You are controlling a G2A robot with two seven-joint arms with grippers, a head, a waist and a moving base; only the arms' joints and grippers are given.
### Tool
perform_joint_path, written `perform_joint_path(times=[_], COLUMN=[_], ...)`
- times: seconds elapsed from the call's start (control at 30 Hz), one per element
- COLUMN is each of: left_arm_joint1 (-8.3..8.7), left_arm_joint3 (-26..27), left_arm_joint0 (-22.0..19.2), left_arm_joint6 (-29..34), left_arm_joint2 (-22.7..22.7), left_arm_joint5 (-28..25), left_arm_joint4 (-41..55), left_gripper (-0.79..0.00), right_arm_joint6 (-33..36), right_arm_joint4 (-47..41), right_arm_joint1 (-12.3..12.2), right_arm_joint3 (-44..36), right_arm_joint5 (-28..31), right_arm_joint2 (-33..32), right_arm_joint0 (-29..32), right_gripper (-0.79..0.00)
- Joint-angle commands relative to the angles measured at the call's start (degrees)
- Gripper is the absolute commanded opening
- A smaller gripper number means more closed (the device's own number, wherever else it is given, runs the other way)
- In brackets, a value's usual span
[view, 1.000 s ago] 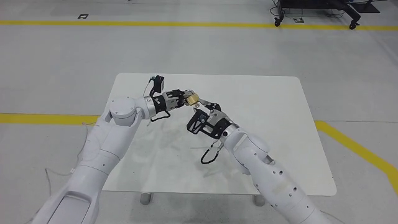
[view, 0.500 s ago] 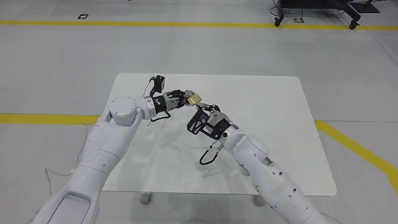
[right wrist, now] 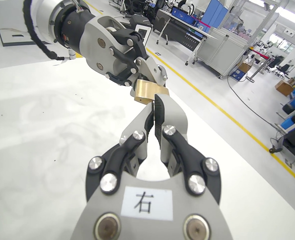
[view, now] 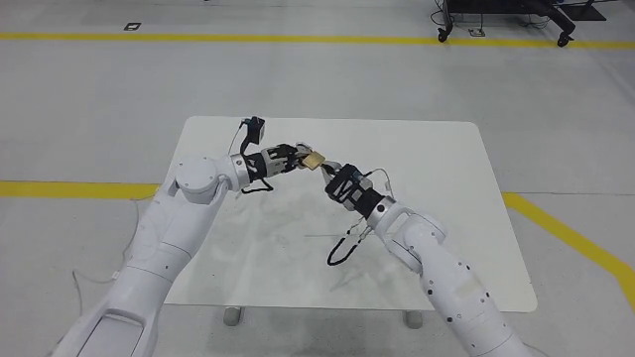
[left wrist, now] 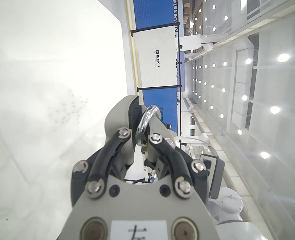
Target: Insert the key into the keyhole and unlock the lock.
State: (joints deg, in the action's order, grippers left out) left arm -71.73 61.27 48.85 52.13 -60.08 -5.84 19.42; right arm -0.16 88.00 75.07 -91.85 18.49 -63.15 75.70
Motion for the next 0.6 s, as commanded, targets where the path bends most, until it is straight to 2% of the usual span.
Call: perform_joint_path(times=[0.0, 0.13, 0.27, 0.5, 0.57], left_arm_joint1=[0.08, 0.25, 0.36, 0.29, 0.24], left_arm_joint3=[0.49, 1.46, 1.8, 2.17, 2.24], left_arm_joint0=[0.34, 1.07, 1.26, 1.07, 0.9], left_arm_joint6=[-0.1, -0.15, -0.39, -1.62, -1.72], left_arm_joint2=[-0.25, -0.7, -0.74, 0.42, 1.13], left_arm_joint5=[-1.06, -2.71, -1.69, 1.05, 1.92], left_arm_joint4=[-0.27, -0.72, -1.63, -4.7, -6.23], left_gripper=[-0.785, -0.785, -0.785, -0.785, -0.785], right_arm_joint6=[-0.93, -2.45, -2.57, -4.33, -4.92], right_arm_joint4=[-1.87, -5.42, -6.47, -4.77, -5.13], right_arm_joint1=[-0.09, -0.33, -0.57, -1.69, -2.23], right_arm_joint3=[0.56, 2.1, 2.85, -0.64, -2.02], right_arm_joint5=[1.75, 6.48, 8.35, 7.26, 6.91], right_arm_joint2=[-0.53, -1.49, -2.24, -6.57, -9.55], right_arm_joint0=[-0.09, -0.67, -1.07, 2.92, 4.95], right_gripper=[-0.785, -0.785, -0.566, -0.394, -0.2])
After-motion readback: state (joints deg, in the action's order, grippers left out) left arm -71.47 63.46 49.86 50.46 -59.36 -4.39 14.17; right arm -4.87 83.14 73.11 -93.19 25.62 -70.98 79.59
